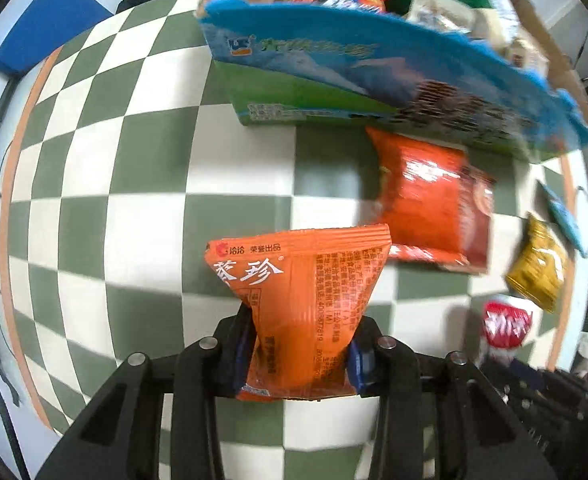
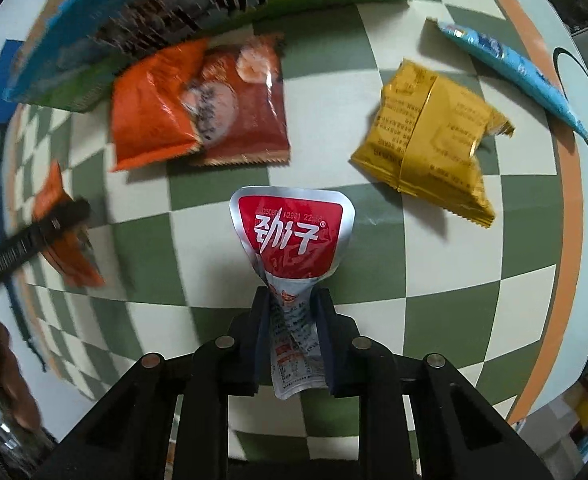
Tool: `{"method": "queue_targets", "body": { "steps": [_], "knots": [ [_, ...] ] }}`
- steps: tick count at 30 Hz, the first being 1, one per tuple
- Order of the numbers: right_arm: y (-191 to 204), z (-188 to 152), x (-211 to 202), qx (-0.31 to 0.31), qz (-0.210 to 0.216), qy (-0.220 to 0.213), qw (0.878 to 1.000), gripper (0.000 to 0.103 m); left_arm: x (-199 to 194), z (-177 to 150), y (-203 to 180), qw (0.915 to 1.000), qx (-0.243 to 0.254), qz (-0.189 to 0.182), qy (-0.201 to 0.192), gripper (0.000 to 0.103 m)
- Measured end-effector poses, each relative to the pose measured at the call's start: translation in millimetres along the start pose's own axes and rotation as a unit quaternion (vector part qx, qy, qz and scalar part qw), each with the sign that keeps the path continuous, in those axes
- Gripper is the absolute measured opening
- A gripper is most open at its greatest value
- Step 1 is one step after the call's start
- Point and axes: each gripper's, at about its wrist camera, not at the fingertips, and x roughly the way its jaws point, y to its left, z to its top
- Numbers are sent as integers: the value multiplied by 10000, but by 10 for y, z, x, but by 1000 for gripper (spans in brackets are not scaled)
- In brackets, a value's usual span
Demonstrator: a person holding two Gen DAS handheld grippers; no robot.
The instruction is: Organize snacks
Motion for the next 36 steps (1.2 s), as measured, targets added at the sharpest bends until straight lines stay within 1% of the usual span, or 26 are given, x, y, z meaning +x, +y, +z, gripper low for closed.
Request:
{"method": "queue_targets", "body": {
  "steps": [4, 7, 8, 9, 10, 11, 13, 14, 15, 16, 17, 18, 20, 23, 25, 29, 34, 36],
  "knots": [
    [-5, 39, -348, -63, 318, -170, 9993, 24, -327, -132, -129, 9995, 130, -247, -166, 35],
    [11, 70, -749, -128, 639, -377, 9972, 24, -630, -99, -184, 9977, 134, -538, -387, 35],
    [64, 110, -912, -156, 741, -468, 9960, 24, -783, -9, -196, 9967, 128, -634, -488, 35],
    [100, 145, -1090, -199, 846, -596, 9944, 24, -980, 173, -120, 9957, 121, -722, -573, 35],
    [135, 185, -1252, -242, 934, -721, 9927, 24, -1135, 271, -102, 9941, 122, -848, -659, 35],
    [184, 257, -1402, -281, 1027, -832, 9908, 24, -1222, 417, -134, 9927, 133, -977, -696, 35],
    [213, 453, -1677, -307, 1234, -1036, 9865, 24, -1334, 736, -121, 9903, 91, -1191, -705, 35],
    [295, 580, -1771, -319, 1292, -1118, 9848, 24, -1326, 871, -92, 9899, 97, -1222, -708, 35],
    [341, 712, -1878, -333, 1298, -1221, 9834, 24, -1332, 1060, -126, 9893, 121, -1276, -702, 35],
    [391, 864, -1954, -348, 1276, -1319, 9824, 24, -1303, 1212, -152, 9898, 117, -1287, -593, 35],
    [462, 975, -1962, -341, 1258, -1368, 9820, 24, -1253, 1418, -173, 9904, 89, -1267, -547, 35],
    [484, 1145, -1985, -312, 1232, -1389, 9821, 24, -1198, 1544, -185, 9907, 57, -1269, -477, 35],
    [478, 1381, -1929, -223, 1241, -1350, 9828, 24, -1064, 1780, -183, 9907, -29, -1333, -268, 35],
    [483, 1653, -1759, -93, 1205, -1232, 9850, 24, -802, 2053, -215, 9913, -128, -1313, 38, 35],
    [452, 1810, -1586, -20, 1161, -1151, 9866, 24, -657, 2161, -209, 9909, -196, -1317, 203, 35],
    [401, 1997, -1339, 107, 1038, -1002, 9895, 24, -432, 2288, -203, 9907, -303, -1242, 473, 35],
    [358, 2121, -1167, 144, 964, -920, 9910, 24, -303, 2287, -242, 9902, -273, -1203, 662, 36],
    [343, 2160, -1127, 163, 971, -888, 9912, 27, -285, 2274, -257, 9903, -245, -1149, 739, 37]
  ]
}}
